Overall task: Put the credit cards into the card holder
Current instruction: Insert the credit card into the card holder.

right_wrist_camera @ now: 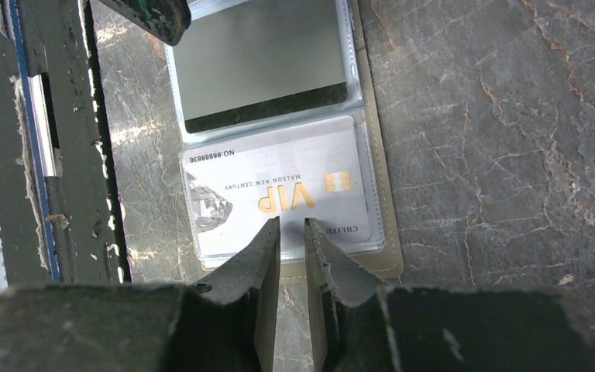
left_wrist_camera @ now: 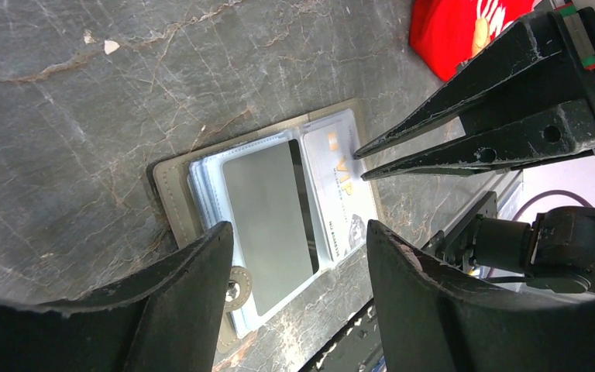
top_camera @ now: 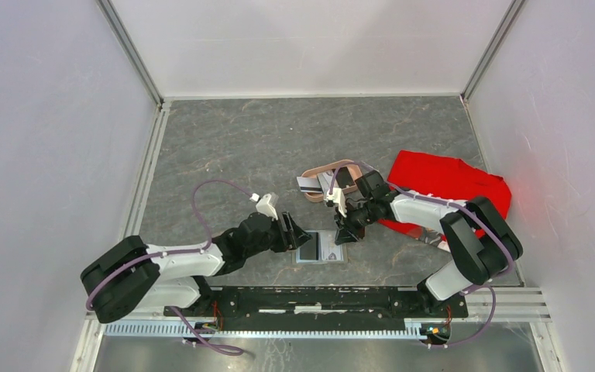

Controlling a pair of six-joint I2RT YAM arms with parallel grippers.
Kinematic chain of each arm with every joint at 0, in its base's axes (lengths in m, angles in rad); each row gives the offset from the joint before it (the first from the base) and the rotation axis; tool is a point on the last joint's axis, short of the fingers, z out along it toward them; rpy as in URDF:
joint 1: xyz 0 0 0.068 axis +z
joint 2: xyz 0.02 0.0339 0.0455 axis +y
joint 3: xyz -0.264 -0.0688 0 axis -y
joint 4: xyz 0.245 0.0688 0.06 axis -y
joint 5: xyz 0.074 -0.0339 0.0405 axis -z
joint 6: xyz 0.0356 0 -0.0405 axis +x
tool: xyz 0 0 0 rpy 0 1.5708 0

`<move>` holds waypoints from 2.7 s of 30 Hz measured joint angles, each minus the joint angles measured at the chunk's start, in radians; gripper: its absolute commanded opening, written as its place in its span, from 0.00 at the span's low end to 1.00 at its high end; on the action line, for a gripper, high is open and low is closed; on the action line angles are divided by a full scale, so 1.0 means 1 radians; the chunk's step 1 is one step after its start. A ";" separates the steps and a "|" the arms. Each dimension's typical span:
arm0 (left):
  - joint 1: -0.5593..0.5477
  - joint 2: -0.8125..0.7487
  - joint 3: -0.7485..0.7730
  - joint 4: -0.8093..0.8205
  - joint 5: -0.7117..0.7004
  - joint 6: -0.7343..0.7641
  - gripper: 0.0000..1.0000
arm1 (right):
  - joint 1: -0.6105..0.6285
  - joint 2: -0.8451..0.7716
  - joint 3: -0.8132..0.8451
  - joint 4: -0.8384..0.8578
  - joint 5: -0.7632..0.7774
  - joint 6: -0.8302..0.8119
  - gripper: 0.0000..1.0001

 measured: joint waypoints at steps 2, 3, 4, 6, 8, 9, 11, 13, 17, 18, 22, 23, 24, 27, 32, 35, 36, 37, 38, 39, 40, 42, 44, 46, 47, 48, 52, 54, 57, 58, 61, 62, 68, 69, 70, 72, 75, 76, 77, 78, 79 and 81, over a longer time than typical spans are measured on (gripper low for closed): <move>0.004 0.013 0.003 0.007 0.010 0.001 0.70 | 0.000 0.002 0.002 -0.002 0.000 0.000 0.24; 0.006 0.020 0.005 0.009 0.012 0.001 0.70 | 0.000 0.002 0.002 -0.003 0.000 0.000 0.24; 0.008 0.026 0.006 0.011 0.013 0.002 0.70 | 0.000 0.002 0.003 -0.004 0.000 0.000 0.24; 0.012 0.037 0.006 0.012 0.015 0.002 0.70 | 0.000 0.003 0.004 -0.005 0.000 -0.001 0.24; 0.014 0.045 0.007 0.011 0.016 0.002 0.71 | 0.000 0.003 0.005 -0.006 0.000 -0.002 0.24; 0.016 0.050 0.007 0.011 0.016 0.002 0.71 | 0.000 0.004 0.005 -0.007 0.000 -0.002 0.24; 0.017 0.054 0.007 0.011 0.016 0.002 0.71 | 0.000 0.004 0.006 -0.008 0.000 -0.003 0.24; 0.018 0.058 0.011 0.011 0.020 0.002 0.71 | 0.000 0.004 0.006 -0.009 0.000 -0.004 0.24; 0.023 0.074 0.028 0.012 0.051 0.003 0.70 | 0.000 0.006 0.008 -0.010 0.000 -0.004 0.24; 0.023 0.079 0.031 0.016 0.060 0.003 0.70 | 0.001 0.006 0.008 -0.010 0.000 -0.004 0.24; 0.023 0.111 0.040 0.024 0.091 0.003 0.70 | 0.001 0.008 0.011 -0.013 0.000 -0.007 0.24; 0.023 0.119 0.042 0.027 0.097 0.003 0.71 | 0.001 0.009 0.011 -0.013 0.000 -0.008 0.24; 0.024 0.126 0.045 0.031 0.103 0.003 0.71 | 0.001 0.009 0.012 -0.013 0.000 -0.008 0.24; 0.027 0.134 0.052 0.034 0.120 0.003 0.71 | 0.001 0.009 0.012 -0.014 -0.001 -0.009 0.24; 0.029 0.166 0.055 0.082 0.158 -0.001 0.70 | 0.002 0.009 0.012 -0.014 -0.001 -0.011 0.24; 0.029 0.204 0.055 0.154 0.194 -0.023 0.69 | 0.002 0.009 0.013 -0.015 -0.001 -0.011 0.24; 0.029 0.215 0.054 0.177 0.203 -0.032 0.68 | 0.002 0.009 0.013 -0.016 -0.001 -0.012 0.24; 0.029 0.228 0.053 0.206 0.216 -0.042 0.67 | 0.002 0.009 0.013 -0.017 -0.001 -0.014 0.24; 0.029 0.241 0.051 0.235 0.225 -0.051 0.67 | 0.003 0.009 0.014 -0.017 -0.001 -0.016 0.24; 0.029 0.253 0.048 0.266 0.234 -0.064 0.67 | 0.003 0.009 0.014 -0.018 -0.001 -0.018 0.23; 0.029 0.264 0.043 0.296 0.246 -0.078 0.67 | 0.003 0.009 0.014 -0.018 -0.001 -0.019 0.24; 0.029 0.270 0.034 0.330 0.255 -0.095 0.67 | 0.003 0.009 0.014 -0.019 -0.001 -0.019 0.24; 0.029 0.270 0.032 0.344 0.256 -0.101 0.67 | 0.003 0.009 0.015 -0.021 -0.001 -0.022 0.24; 0.029 0.266 0.032 0.343 0.252 -0.101 0.67 | 0.003 0.009 0.016 -0.022 -0.001 -0.026 0.24; 0.029 0.251 0.031 0.326 0.246 -0.101 0.67 | 0.004 0.009 0.016 -0.023 -0.001 -0.027 0.24; 0.029 0.229 0.031 0.298 0.240 -0.099 0.68 | 0.004 0.009 0.016 -0.023 -0.001 -0.027 0.24; 0.029 0.062 0.040 0.117 0.160 -0.054 0.71 | 0.005 0.009 0.016 -0.024 -0.001 -0.030 0.24; 0.034 0.001 0.052 0.052 0.128 -0.030 0.71 | 0.005 0.009 0.017 -0.026 -0.001 -0.032 0.24; 0.042 -0.006 0.071 -0.009 0.111 -0.010 0.71 | 0.005 0.009 0.018 -0.027 -0.001 -0.036 0.24; 0.043 0.005 0.075 -0.024 0.111 -0.007 0.71 | 0.005 0.009 0.018 -0.028 -0.001 -0.037 0.24; 0.044 0.047 0.080 -0.069 0.110 0.001 0.71 | 0.005 0.009 0.018 -0.028 -0.001 -0.037 0.24; 0.044 0.058 0.082 -0.092 0.109 0.004 0.71 | 0.005 0.009 0.018 -0.028 -0.001 -0.037 0.24; 0.045 0.077 0.120 -0.157 0.093 0.024 0.71 | 0.005 0.009 0.018 -0.029 -0.001 -0.037 0.24; 0.045 0.078 0.125 -0.159 0.092 0.025 0.71 | 0.005 0.009 0.018 -0.029 0.000 -0.038 0.24; 0.045 0.079 0.129 -0.159 0.092 0.026 0.71 | 0.005 0.009 0.018 -0.029 -0.001 -0.038 0.24; 0.045 0.085 0.132 -0.160 0.093 0.030 0.71 | 0.005 0.009 0.018 -0.029 -0.001 -0.038 0.24; 0.045 0.107 0.135 -0.163 0.095 0.032 0.70 | 0.005 0.009 0.018 -0.029 -0.001 -0.038 0.24; 0.045 0.116 0.137 -0.163 0.097 0.033 0.70 | 0.005 0.009 0.018 -0.029 -0.001 -0.038 0.24; 0.045 0.125 0.140 -0.163 0.099 0.032 0.70 | 0.005 0.009 0.018 -0.029 0.000 -0.038 0.24; 0.045 0.129 0.143 -0.163 0.101 0.033 0.70 | 0.005 0.009 0.018 -0.029 -0.001 -0.039 0.24; 0.045 0.130 0.146 -0.164 0.102 0.033 0.70 | 0.005 0.009 0.018 -0.029 -0.001 -0.039 0.24; 0.045 0.132 0.151 -0.171 0.103 0.039 0.70 | 0.005 0.009 0.018 -0.030 -0.001 -0.040 0.24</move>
